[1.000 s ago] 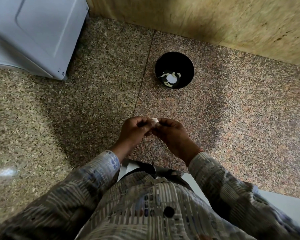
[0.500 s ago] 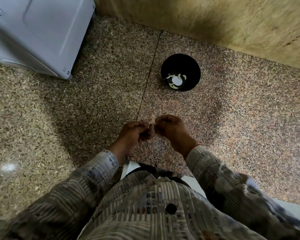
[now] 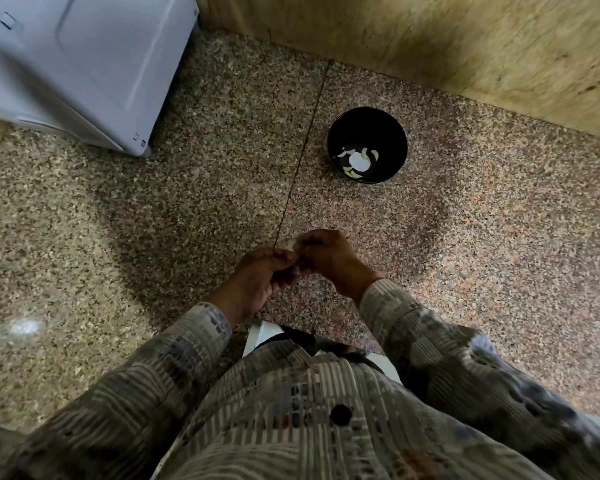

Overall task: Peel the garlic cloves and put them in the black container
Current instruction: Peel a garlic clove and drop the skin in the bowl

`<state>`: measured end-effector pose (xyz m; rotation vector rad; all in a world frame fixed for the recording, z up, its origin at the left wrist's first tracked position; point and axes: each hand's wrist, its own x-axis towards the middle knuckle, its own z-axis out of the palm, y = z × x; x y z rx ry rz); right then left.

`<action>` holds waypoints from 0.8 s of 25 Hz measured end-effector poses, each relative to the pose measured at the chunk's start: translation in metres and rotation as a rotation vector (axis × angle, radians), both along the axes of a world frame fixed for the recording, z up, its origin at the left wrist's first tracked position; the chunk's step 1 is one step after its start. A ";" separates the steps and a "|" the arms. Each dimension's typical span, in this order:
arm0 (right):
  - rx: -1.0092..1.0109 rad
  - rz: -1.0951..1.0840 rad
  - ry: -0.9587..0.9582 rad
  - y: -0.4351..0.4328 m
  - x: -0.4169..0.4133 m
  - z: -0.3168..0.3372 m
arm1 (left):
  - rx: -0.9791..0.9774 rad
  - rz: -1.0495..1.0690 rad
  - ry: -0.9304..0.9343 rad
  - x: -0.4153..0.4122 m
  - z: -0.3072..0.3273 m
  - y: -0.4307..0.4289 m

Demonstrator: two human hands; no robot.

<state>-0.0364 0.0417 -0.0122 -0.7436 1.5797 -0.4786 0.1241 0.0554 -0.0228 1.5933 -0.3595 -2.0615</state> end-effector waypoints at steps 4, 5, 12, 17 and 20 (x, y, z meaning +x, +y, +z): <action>0.025 -0.107 0.108 -0.009 -0.010 -0.007 | 0.035 -0.007 0.017 0.001 -0.007 0.006; 0.049 -0.098 0.077 -0.011 -0.010 -0.005 | 0.038 -0.001 0.017 0.001 -0.008 0.007; 0.119 -0.063 -0.069 -0.013 0.002 0.005 | 0.011 -0.025 0.030 0.001 -0.007 0.001; -0.100 0.043 0.186 -0.019 0.001 -0.004 | 0.062 -0.032 0.032 0.008 -0.007 0.004; -0.194 0.152 0.276 -0.022 -0.002 -0.003 | 0.049 0.004 0.056 0.011 -0.007 0.006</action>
